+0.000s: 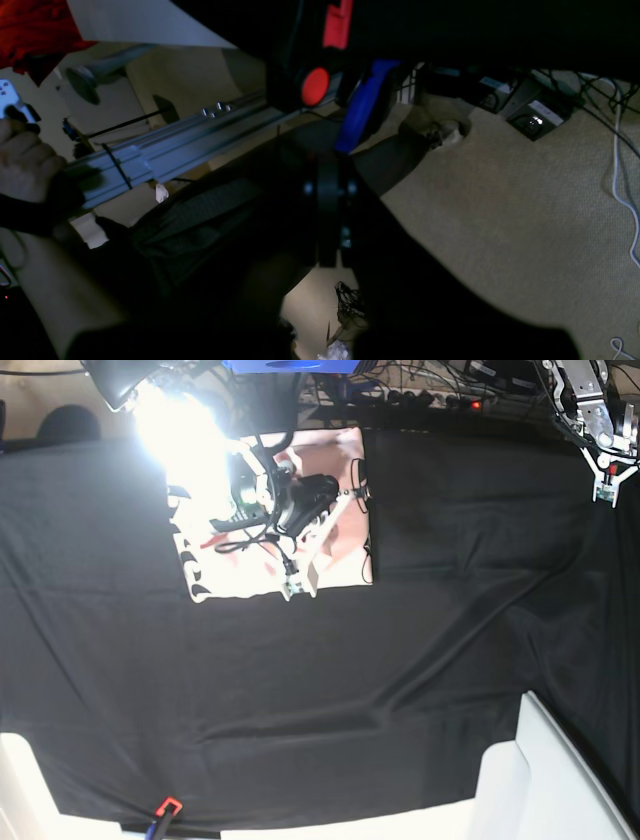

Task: Fold the T-shirt properly
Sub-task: 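Grasp the folded layer with the right gripper and lift it open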

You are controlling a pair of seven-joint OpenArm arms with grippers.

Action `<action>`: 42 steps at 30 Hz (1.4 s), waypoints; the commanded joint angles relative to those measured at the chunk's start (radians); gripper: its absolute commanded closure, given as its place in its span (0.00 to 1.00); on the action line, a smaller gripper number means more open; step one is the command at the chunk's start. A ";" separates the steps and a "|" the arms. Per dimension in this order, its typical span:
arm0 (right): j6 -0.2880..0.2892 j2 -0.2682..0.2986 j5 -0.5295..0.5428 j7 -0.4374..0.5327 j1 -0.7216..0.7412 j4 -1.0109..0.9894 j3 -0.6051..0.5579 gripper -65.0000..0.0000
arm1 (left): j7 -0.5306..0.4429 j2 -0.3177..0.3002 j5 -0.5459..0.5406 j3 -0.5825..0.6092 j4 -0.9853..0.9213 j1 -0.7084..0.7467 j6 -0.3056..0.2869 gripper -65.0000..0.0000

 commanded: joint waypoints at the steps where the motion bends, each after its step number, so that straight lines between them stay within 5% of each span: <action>1: 0.001 -0.010 0.006 0.008 0.015 0.012 -0.003 1.00 | 0.002 -0.018 0.016 -0.005 0.015 0.003 0.007 1.00; 17: 0.001 -0.065 0.013 0.014 0.018 -0.052 -0.001 1.00 | 0.002 -0.016 0.016 -0.005 0.014 -0.005 0.007 1.00; 19: 0.002 -0.085 0.013 0.008 0.015 -0.052 -0.001 0.91 | 0.002 -0.016 0.016 -0.005 0.014 -0.005 0.007 1.00; 25: 0.008 -0.116 0.014 0.010 0.001 -0.037 -0.001 0.43 | 0.002 -0.016 0.016 -0.005 0.014 -0.006 0.007 1.00; 29: 0.008 -0.114 0.014 -0.007 -0.001 0.038 -0.001 0.39 | 0.000 -0.022 0.016 -0.005 -0.020 -0.006 0.007 1.00; 37: -0.022 -0.045 0.006 -0.090 -0.001 0.230 0.054 0.40 | -0.001 -0.024 0.016 -0.007 -0.035 -0.008 0.007 1.00; 42: -0.082 0.067 0.013 0.053 -0.065 0.230 0.214 0.40 | -0.001 -0.025 0.016 -0.010 -0.032 -0.008 0.007 1.00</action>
